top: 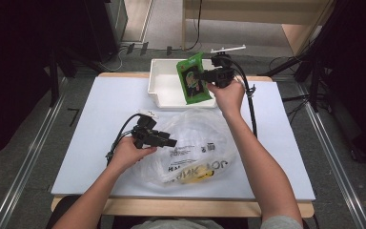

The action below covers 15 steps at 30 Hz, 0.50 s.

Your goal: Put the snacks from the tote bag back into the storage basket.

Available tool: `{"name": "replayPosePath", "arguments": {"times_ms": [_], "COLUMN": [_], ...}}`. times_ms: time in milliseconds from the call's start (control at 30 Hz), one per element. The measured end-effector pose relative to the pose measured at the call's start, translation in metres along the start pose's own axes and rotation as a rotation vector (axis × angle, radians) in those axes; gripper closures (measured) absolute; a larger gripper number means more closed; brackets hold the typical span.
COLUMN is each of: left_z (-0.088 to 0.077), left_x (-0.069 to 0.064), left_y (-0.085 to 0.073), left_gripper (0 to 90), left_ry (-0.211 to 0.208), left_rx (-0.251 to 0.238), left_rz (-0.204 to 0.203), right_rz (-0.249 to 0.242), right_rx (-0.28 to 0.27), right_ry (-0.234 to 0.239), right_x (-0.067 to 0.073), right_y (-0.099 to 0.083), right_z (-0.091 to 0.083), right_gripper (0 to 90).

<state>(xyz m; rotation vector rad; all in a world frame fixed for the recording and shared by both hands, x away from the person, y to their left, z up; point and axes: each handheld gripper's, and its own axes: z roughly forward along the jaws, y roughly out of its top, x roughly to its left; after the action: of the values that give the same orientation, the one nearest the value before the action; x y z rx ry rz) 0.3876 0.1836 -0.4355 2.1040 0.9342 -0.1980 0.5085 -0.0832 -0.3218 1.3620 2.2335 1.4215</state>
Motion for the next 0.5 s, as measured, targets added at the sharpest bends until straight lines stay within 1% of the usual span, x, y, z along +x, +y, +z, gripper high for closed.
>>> {"name": "replayPosePath", "arguments": {"times_ms": [100,133,233,367,400,467,500], "left_z": [0.000,0.000,0.000,-0.001,-0.001,-0.001,-0.001], "left_x": [0.000,-0.001,0.000,0.000,0.000,0.000,0.000], "left_y": [0.000,0.000,0.000,0.000,0.000,0.000,0.000], "left_gripper": [42.8,42.8,42.9,42.9,43.0,43.0,43.0], "left_ry": [0.001,0.003,-0.001,0.000,0.001,-0.005,-0.001], "left_rx": [0.003,0.005,0.003,0.003,0.005,0.003,0.005], "left_rz": [-0.001,0.001,0.001,0.003,0.003,0.002,0.004], "right_rz": [-0.017,-0.016,-0.023,0.006,0.008,-0.001,0.003], "right_rx": [-0.001,-0.006,0.002,-0.012,0.001,0.004,0.006], "right_ry": [-0.012,-0.017,-0.037,-0.034,-0.038,-0.060,-0.059], "right_x": [0.001,0.000,-0.002,-0.009,-0.011,-0.015,-0.016], "right_y": [0.006,0.009,0.016,0.020,0.021,0.023,0.024], "right_z": [0.002,0.003,0.006,0.011,0.014,0.019,0.021], "right_gripper": [73.6,73.6,73.5,73.6,73.6,73.6,73.6]}}
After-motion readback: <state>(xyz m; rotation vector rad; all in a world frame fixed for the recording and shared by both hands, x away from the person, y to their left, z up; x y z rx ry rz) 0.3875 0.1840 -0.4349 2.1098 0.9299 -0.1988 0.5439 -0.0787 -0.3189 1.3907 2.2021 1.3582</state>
